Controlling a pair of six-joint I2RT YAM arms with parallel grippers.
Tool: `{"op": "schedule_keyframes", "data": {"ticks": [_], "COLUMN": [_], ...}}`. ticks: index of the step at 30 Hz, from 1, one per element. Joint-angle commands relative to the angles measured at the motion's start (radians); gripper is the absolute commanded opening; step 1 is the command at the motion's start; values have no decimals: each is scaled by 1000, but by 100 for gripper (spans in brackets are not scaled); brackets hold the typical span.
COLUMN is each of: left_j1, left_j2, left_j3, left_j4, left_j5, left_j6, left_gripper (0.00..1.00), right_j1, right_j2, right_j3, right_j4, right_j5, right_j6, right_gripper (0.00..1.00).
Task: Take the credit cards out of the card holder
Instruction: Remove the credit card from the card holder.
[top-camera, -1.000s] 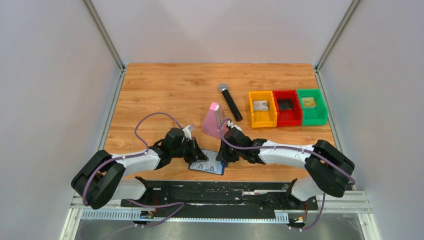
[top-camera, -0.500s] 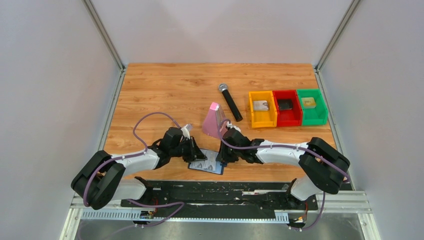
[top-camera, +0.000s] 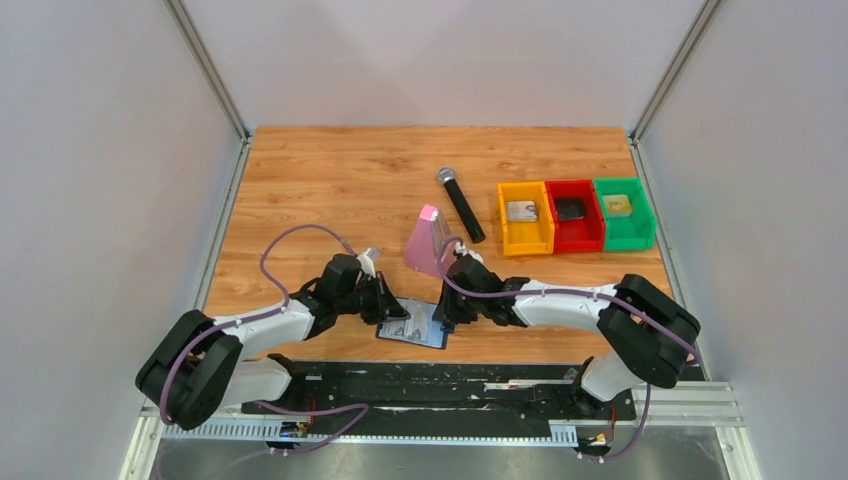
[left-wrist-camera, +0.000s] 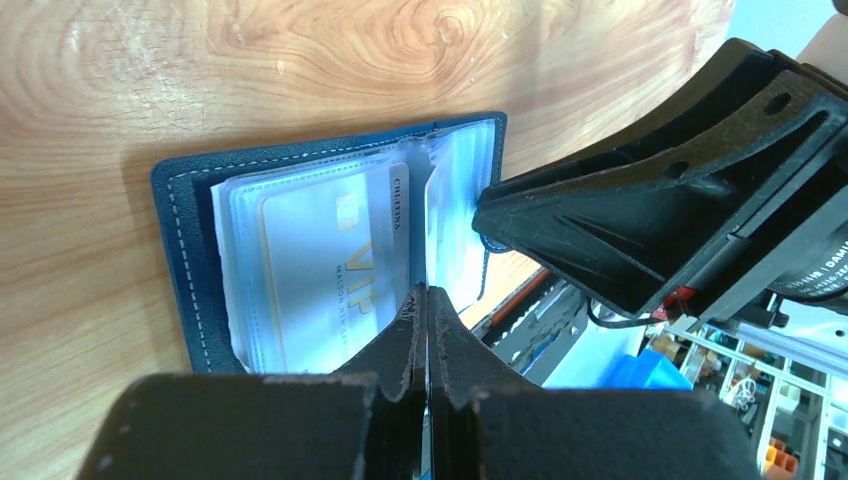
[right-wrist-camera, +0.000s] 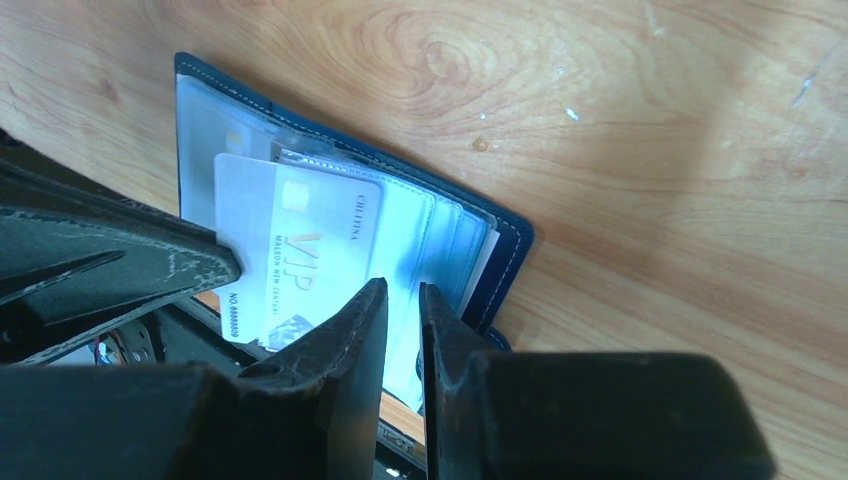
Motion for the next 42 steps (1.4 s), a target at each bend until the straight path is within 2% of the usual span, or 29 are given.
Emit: {"op": "schedule_keyframes", "data": {"ticks": [1,12,17,20,26,31,34,38,40,42], "left_j1": [12,40,43,42,42,42,42,43,42,42], "left_j2": [-69,-205,-301,-343,-422,-482,-491,-487,-486,-483], "left_j3": [14,28,60,69,43,2,-26,-46,-54,-58], "left_j4": [-55,-211,-293,-303,-178,-54,19,72,89,95], "left_j5": [-43,-110,-134,-126,-27,25,49,63,63,62], "left_j6": [27,22,22,14,-55,-138,-166,-192,-199,-199], "left_gripper": [0,0,0,0,0,0,0,0,0,0], "right_j1": [-15,-21,-21,-20,-25,-26,-27,-28,-31,-39], "right_j2": [2,-20,-115,-193,-272,-290,-291,-297,-299,-301], "right_j3": [-23,14,29,11,-37,-54,-63,-82,-99,-120], "right_j4": [-13,-49,-42,21,169,211,221,273,317,368], "right_j5": [42,38,-6,-69,-191,-217,-214,-252,-288,-326], "right_j6": [-6,-40,-84,-104,-65,-11,11,20,22,28], "right_gripper": [20,20,24,29,43,61,65,64,58,47]}}
